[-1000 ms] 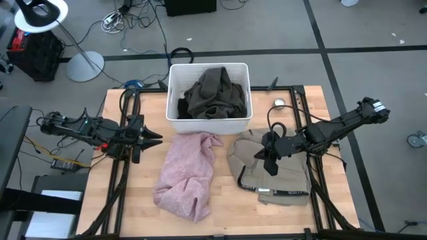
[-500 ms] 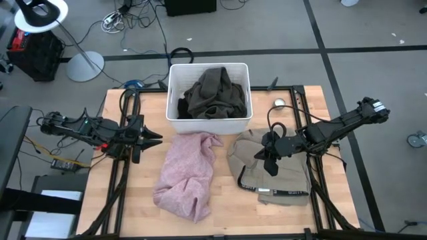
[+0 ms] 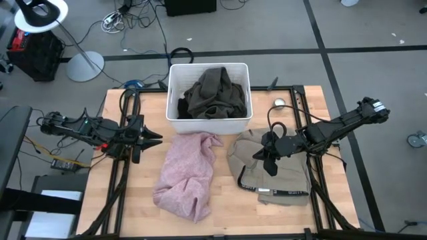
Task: Sort clothes
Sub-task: Put the brown shorts into the white laundry organizer
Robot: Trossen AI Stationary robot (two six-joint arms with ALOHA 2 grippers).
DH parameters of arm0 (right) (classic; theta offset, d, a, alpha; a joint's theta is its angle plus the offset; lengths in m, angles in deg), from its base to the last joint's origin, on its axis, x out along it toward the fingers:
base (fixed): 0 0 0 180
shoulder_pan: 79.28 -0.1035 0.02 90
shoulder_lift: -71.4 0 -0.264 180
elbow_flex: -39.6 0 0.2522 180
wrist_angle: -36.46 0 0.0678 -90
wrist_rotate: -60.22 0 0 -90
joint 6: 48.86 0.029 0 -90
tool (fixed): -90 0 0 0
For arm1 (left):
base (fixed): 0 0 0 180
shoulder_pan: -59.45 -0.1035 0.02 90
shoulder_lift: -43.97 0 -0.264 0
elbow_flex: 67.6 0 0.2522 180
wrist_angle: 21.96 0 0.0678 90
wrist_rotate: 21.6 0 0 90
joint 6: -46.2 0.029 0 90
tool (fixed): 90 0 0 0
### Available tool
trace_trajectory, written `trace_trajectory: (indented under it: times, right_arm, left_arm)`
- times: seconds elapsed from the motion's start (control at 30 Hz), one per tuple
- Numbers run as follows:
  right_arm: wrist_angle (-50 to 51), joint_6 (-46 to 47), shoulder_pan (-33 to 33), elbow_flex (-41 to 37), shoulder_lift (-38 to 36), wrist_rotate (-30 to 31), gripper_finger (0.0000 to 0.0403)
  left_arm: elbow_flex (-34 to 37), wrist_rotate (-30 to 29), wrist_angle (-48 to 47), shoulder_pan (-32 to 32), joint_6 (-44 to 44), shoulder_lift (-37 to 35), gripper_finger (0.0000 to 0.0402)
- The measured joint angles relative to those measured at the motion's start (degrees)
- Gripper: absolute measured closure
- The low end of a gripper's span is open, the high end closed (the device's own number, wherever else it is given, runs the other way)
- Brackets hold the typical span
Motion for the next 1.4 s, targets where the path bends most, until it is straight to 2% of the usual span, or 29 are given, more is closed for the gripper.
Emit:
trace_trajectory:
  times: [0.13, 0.23, 0.37, 0.53, 0.6, 0.7, 0.9, 1.07, 1.23, 1.4]
  right_arm:
    - [-1.8, 0.2, 0.0, 0.0, 0.0, 0.0, 0.0396]
    - [-4.9, 5.2, 0.0, 0.0, 0.3, 0.7, 0.0395]
    - [-6.9, 10.2, 0.0, 0.0, 0.5, 5.3, 0.0396]
    - [-5.2, 10.7, 0.1, 0.0, 0.5, 9.3, 0.0396]
    - [-1.8, 13.0, 0.5, 0.1, 0.5, 9.3, 0.0396]
    - [6.9, 22.2, 1.4, 0.1, 0.5, 9.0, 0.0396]
    - [26.3, 33.6, 2.0, 0.1, 0.5, 4.0, 0.0396]
    - [35.6, 41.4, 2.0, 0.1, 0.5, -0.4, 0.0395]
    - [37.3, 43.6, 2.0, 0.1, 0.5, -2.7, 0.0362]
    - [37.8, 47.4, 2.0, 0.1, 0.5, -2.7, 0.0287]
  left_arm:
    - [0.0, 0.0, 0.0, 0.0, 0.0, 0.0, 0.0296]
    - [0.0, 0.0, 0.0, 0.0, 0.0, 0.0, 0.0296]
    - [0.0, 0.0, -0.1, 0.0, 0.3, 0.0, 0.0296]
    - [0.0, 0.0, -0.1, 0.0, 1.8, 0.0, 0.0296]
    - [0.0, 0.0, 0.0, 0.0, 1.8, 0.0, 0.0296]
    - [0.0, 0.0, 0.0, 0.0, 1.8, 0.0, 0.0296]
    - [0.0, 0.0, 0.0, 0.0, 1.6, 0.0, 0.0296]
    - [0.0, 0.0, 0.0, 0.0, 1.6, 0.0, 0.0296]
    - [0.0, -1.3, 0.1, 0.0, 1.6, 0.0, 0.0296]
    - [0.0, -2.9, 0.3, 0.0, 1.6, 0.0, 0.0296]
